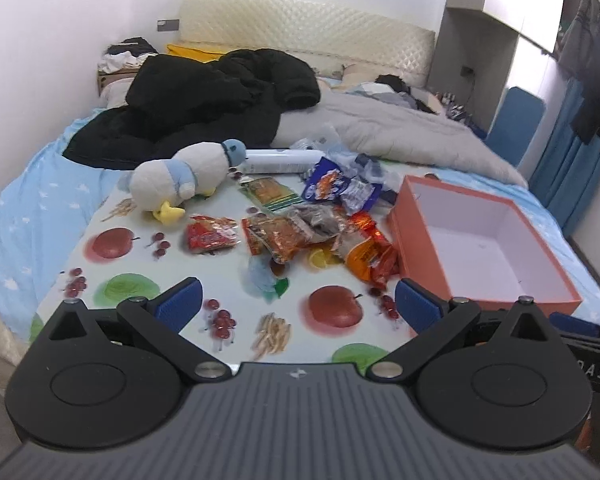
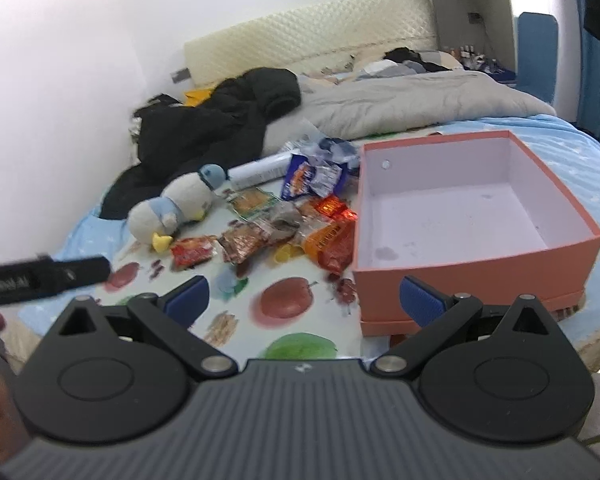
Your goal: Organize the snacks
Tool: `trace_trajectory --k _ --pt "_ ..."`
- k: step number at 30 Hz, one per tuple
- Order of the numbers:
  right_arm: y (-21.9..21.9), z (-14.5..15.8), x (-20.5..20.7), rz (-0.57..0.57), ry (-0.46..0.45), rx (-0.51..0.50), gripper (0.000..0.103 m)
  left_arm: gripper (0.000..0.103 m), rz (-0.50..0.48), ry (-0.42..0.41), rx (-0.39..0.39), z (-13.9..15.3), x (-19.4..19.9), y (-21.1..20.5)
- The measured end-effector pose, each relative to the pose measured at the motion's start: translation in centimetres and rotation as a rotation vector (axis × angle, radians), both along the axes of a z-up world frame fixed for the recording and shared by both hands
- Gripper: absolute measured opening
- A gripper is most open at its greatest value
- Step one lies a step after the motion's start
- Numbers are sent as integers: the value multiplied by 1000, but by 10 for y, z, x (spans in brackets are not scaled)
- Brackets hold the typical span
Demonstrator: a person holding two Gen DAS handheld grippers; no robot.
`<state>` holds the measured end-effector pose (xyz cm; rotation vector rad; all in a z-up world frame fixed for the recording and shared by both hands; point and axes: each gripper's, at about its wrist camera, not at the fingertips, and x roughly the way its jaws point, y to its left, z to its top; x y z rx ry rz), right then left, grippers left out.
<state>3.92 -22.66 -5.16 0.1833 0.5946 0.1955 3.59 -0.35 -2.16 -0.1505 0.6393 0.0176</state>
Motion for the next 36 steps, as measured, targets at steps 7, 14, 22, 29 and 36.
trace_trajectory --k 7,14,22,29,36 --pt "-4 0 1 -14 1 22 103 103 -5 16 -5 -5 -3 -1" --pt "-5 -1 1 -4 13 35 103 103 1 35 -16 -14 -6 2" --pt "-4 -5 -1 22 27 43 103 103 23 50 -32 -18 -10 10" --pt "1 -7 -3 31 31 57 103 103 25 48 -36 -18 -12 19" --pt "4 -10 -4 24 41 50 103 103 14 54 -32 -20 -14 16"
